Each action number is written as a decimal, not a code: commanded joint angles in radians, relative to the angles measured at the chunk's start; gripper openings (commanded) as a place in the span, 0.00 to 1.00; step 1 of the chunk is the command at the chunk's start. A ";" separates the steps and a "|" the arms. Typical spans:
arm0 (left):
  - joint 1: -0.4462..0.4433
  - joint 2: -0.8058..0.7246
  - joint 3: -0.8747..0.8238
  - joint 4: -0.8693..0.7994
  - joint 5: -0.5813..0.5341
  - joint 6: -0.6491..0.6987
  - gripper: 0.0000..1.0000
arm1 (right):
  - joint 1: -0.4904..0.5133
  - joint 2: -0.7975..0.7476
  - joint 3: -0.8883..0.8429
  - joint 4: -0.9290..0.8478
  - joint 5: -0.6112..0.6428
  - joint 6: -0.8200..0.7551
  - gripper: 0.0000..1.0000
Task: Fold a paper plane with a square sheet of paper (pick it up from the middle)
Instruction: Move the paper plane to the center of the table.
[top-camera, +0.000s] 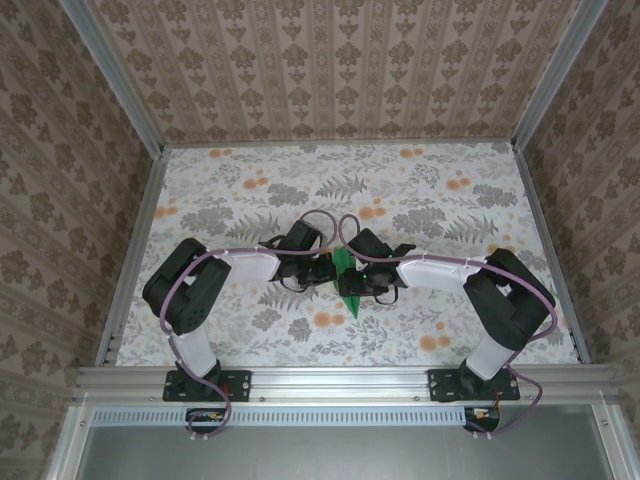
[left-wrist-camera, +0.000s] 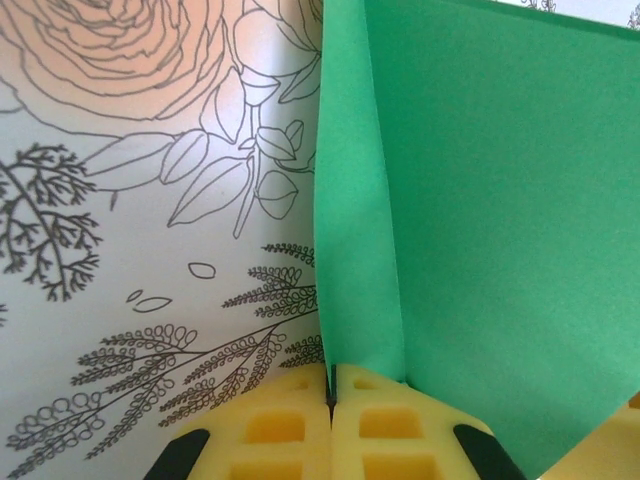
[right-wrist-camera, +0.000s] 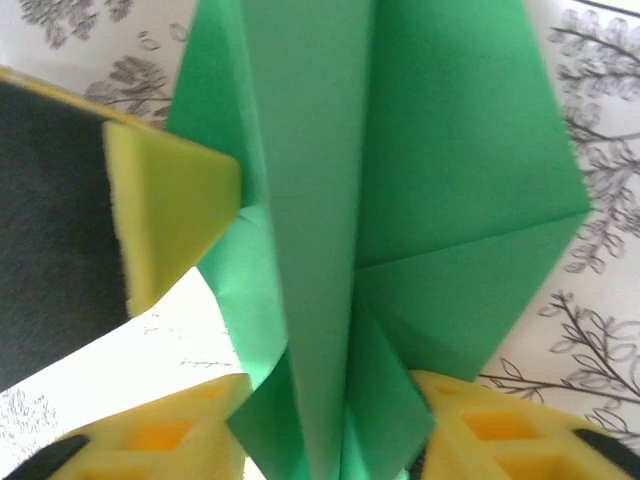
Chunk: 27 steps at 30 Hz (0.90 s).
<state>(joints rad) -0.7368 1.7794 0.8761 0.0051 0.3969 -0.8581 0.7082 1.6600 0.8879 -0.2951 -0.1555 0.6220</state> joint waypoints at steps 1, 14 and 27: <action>0.010 -0.013 0.006 -0.039 -0.003 0.016 0.06 | 0.007 -0.011 0.025 -0.042 0.073 0.033 0.35; 0.048 -0.184 0.086 -0.348 -0.171 0.065 0.48 | 0.002 -0.034 0.099 -0.255 0.214 -0.057 0.09; 0.158 -0.375 -0.011 -0.488 -0.371 0.074 0.71 | 0.004 0.048 0.130 -0.267 0.223 -0.035 0.21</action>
<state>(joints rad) -0.5907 1.4467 0.8917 -0.4221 0.0967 -0.7998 0.7082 1.6840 0.9951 -0.5350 0.0566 0.5831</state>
